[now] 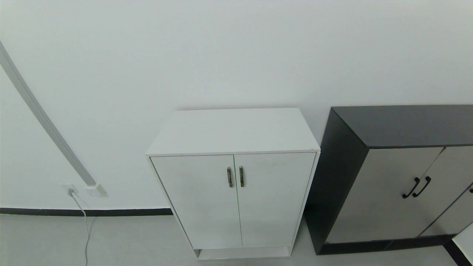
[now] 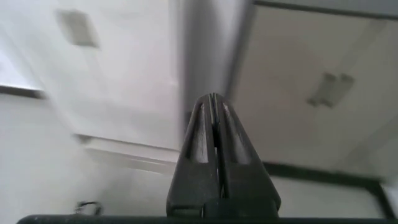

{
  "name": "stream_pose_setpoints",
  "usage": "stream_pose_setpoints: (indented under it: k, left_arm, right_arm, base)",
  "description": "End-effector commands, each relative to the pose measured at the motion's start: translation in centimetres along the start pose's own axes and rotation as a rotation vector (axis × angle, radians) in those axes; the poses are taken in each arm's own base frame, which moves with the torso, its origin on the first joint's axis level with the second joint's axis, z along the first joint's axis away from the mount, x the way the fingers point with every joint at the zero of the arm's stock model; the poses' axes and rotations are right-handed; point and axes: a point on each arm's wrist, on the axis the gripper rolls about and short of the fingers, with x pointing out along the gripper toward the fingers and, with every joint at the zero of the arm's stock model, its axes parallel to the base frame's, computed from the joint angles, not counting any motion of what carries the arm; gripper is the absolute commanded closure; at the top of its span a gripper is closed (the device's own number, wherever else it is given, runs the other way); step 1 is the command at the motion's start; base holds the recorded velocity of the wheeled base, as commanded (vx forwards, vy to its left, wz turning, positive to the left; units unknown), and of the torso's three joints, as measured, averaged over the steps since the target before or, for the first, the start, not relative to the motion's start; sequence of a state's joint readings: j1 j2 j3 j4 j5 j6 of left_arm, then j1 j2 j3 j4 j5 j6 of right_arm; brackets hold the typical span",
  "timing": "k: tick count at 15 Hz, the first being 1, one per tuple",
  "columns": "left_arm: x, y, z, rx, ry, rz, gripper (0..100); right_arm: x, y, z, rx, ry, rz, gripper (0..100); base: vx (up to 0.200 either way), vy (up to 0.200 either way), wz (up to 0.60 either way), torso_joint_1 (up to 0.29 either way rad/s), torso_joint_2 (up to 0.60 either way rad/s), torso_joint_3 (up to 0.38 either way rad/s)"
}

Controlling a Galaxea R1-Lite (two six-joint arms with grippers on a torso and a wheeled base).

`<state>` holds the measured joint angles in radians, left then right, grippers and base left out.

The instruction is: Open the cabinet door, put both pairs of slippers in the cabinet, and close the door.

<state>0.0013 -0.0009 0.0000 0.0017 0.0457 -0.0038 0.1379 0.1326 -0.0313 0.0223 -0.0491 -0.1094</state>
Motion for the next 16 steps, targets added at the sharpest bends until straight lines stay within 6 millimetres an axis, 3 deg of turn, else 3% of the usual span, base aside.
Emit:
stream_pose_setpoints:
  k: [1, 3, 9, 16]
  left_arm:
    - [0.0, 0.0, 0.0, -0.001, 0.001, 0.001, 100]
    - [0.0, 0.0, 0.0, -0.001, 0.001, 0.002, 100]
    - [0.0, 0.0, 0.0, 0.001, 0.001, 0.002, 100]
    - [0.0, 0.0, 0.0, 0.002, 0.001, 0.001, 100]
  right_arm:
    - [0.8, 0.2, 0.2, 0.009, 0.136, -0.25, 100]
    - [0.2, 0.4, 0.1, 0.014, 0.063, -0.269, 100]
    - [-0.5, 0.5, -0.8, 0.125, -0.083, -0.022, 100]
    - [-0.7, 0.4, -0.9, 0.171, -0.118, -0.118, 100]
  base:
    - [0.0, 0.0, 0.0, 0.0, 0.0, 0.0]
    - [0.0, 0.0, 0.0, 0.0, 0.0, 0.0]
    - [0.0, 0.0, 0.0, 0.0, 0.0, 0.0]
    - [0.0, 0.0, 0.0, 0.0, 0.0, 0.0]
